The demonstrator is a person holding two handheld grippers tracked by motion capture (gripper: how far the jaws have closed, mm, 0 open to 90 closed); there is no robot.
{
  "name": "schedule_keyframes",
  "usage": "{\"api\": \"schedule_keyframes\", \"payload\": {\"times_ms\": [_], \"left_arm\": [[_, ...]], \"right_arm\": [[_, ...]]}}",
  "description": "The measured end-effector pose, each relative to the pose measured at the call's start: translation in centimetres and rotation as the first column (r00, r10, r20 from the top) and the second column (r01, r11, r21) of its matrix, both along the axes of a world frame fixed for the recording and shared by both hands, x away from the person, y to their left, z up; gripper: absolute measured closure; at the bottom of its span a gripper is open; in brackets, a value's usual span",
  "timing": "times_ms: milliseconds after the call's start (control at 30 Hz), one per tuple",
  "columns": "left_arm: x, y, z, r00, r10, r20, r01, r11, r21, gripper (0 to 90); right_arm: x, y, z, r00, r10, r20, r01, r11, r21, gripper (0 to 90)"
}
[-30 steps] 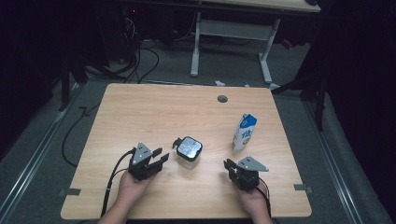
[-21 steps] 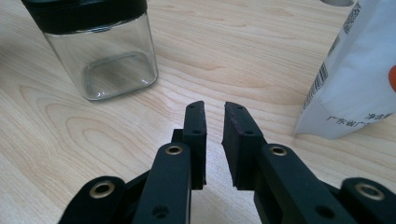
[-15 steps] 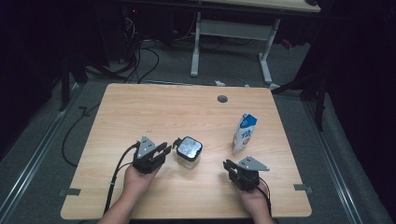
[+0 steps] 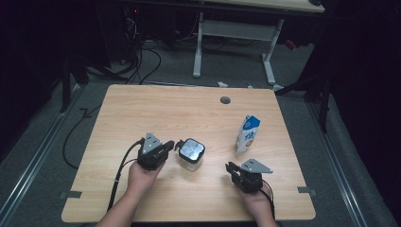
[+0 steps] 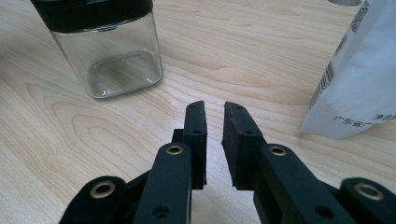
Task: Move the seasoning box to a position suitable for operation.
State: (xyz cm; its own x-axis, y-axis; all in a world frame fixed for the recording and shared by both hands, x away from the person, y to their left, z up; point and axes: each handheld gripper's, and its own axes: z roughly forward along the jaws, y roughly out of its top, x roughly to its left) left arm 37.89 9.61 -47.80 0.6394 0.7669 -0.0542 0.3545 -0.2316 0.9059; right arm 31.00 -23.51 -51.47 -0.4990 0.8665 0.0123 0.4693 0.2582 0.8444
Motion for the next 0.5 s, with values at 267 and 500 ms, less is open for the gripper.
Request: {"api": "schedule_keyframes", "payload": {"times_ms": [267,500], "left_arm": [[0.31,-0.48,0.31,0.9995,-0.013,0.027,0.013,0.9996,0.026,86.1],[0.83,-0.81,0.60,0.9998,-0.020,0.005,0.020,0.9997,0.010,85.6]], "right_arm": [[0.05,0.04,-0.13,0.9999,0.009,-0.006,-0.009,1.0000,0.003,79.4],[0.01,0.04,-0.16,0.9999,0.009,-0.007,-0.008,0.9999,0.010,79.4]]}}
